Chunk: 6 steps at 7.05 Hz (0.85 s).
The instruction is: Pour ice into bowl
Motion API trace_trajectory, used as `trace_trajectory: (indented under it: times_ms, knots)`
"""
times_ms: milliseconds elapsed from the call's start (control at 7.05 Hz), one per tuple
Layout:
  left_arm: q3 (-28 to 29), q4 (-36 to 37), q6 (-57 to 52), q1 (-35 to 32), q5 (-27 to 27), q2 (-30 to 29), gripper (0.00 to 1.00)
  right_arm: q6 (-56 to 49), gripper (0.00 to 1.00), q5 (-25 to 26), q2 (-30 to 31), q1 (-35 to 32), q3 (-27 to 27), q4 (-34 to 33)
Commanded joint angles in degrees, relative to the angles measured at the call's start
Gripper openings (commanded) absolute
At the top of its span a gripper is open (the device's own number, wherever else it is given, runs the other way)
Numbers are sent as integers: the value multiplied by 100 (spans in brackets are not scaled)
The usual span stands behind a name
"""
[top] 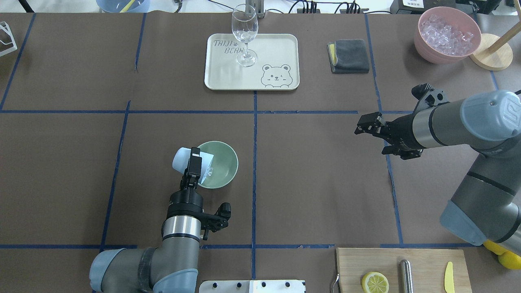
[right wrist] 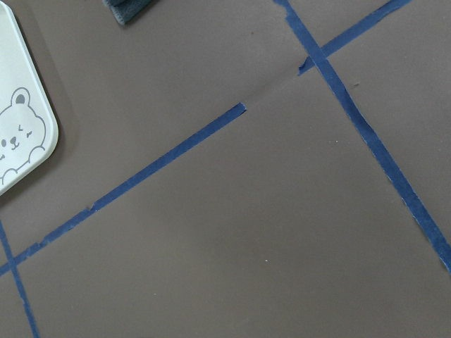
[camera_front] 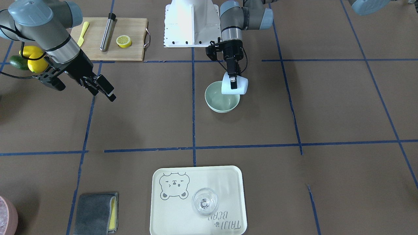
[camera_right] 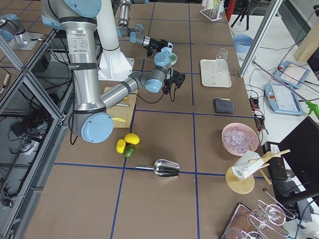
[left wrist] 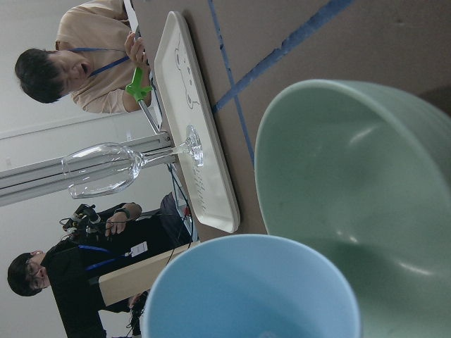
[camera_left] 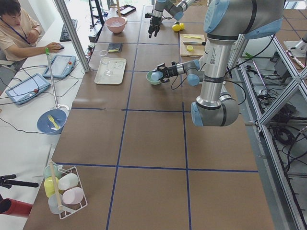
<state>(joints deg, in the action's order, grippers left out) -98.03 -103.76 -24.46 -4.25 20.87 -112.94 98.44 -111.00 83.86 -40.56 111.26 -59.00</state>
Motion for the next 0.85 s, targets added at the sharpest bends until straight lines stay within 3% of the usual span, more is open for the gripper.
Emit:
trace_trajectory:
  times_ms: [0, 709]
  knots:
    - [-110, 661, -129, -14, -4, -18, 0, 0, 100, -1, -10, -5, 1, 2]
    - [-330, 2181, -244, -93, -4, -131, 0, -18, 100, 8, -36, 4, -51, 2]
